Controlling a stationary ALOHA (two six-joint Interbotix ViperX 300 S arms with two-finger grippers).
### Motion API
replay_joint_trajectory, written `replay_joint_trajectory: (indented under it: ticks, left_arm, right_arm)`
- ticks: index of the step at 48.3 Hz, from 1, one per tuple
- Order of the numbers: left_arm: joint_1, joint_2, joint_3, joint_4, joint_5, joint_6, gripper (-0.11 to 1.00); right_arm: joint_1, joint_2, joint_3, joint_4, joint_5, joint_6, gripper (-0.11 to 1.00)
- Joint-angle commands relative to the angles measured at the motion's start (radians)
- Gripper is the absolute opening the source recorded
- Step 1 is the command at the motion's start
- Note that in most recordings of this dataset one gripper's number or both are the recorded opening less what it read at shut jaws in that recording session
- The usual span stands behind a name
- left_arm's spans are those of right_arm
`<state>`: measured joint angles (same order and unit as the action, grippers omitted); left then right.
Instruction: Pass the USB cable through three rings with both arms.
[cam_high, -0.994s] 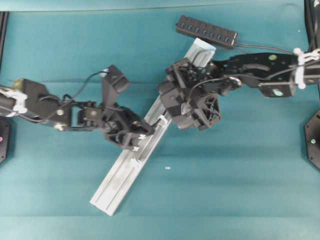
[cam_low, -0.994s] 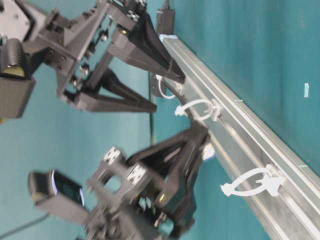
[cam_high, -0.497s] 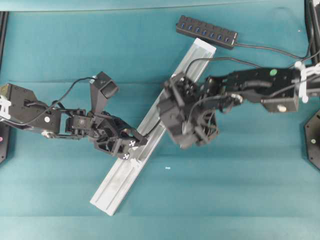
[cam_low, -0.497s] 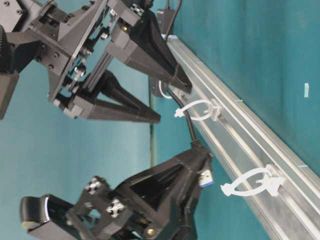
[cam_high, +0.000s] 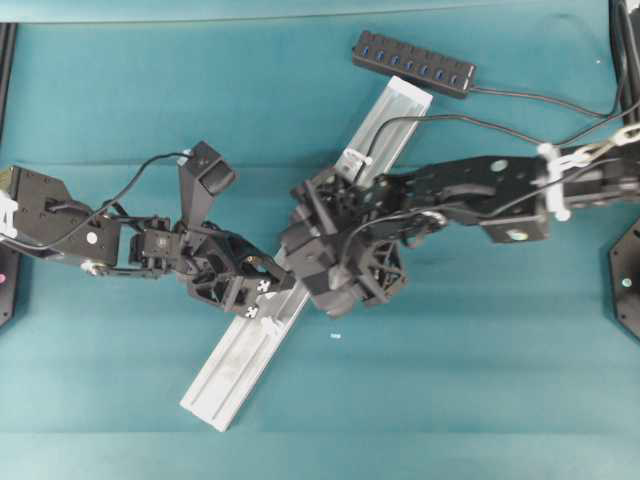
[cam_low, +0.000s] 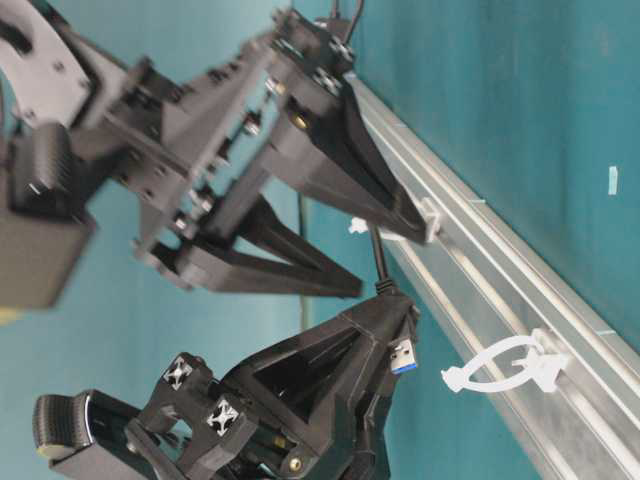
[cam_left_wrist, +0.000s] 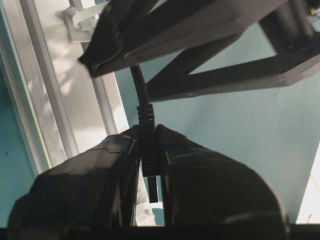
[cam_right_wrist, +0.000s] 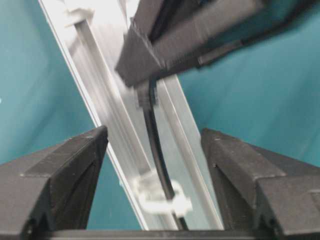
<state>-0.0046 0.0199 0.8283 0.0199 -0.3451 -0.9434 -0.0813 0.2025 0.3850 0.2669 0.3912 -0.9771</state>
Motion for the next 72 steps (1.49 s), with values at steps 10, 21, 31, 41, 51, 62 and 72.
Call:
replay_joint_trajectory:
  ticks: [10, 21, 31, 41, 51, 62, 72]
  left_arm:
    - [-0.003, -0.015, -0.021, 0.002, -0.005, 0.008, 0.12]
    - [-0.003, -0.015, -0.021, 0.002, 0.040, 0.009, 0.12]
    - [0.002, -0.015, -0.020, 0.002, 0.044, 0.011, 0.09]
    - [0.002, -0.021, -0.011, 0.002, 0.055, 0.006, 0.09]
    - [0.000, -0.035, 0.005, 0.002, 0.063, 0.005, 0.11]
    - [-0.008, -0.051, 0.012, 0.002, 0.060, 0.012, 0.70]
    - [-0.032, -0.127, 0.034, 0.003, 0.051, 0.066, 0.95]
  right_arm:
    - [0.005, 0.011, -0.021, -0.025, 0.028, 0.009, 0.50]
    - [0.005, 0.014, -0.034, -0.049, 0.071, 0.011, 0.05]
    - [0.003, 0.029, -0.071, -0.051, 0.087, 0.009, 0.05]
    - [-0.002, 0.040, -0.092, -0.077, 0.112, 0.008, 0.05]
    - [0.000, 0.040, -0.092, -0.094, 0.120, 0.008, 0.05]
    - [-0.002, 0.040, -0.091, -0.092, 0.143, 0.003, 0.05]
    - [0.000, 0.041, -0.087, -0.120, 0.147, 0.002, 0.05]
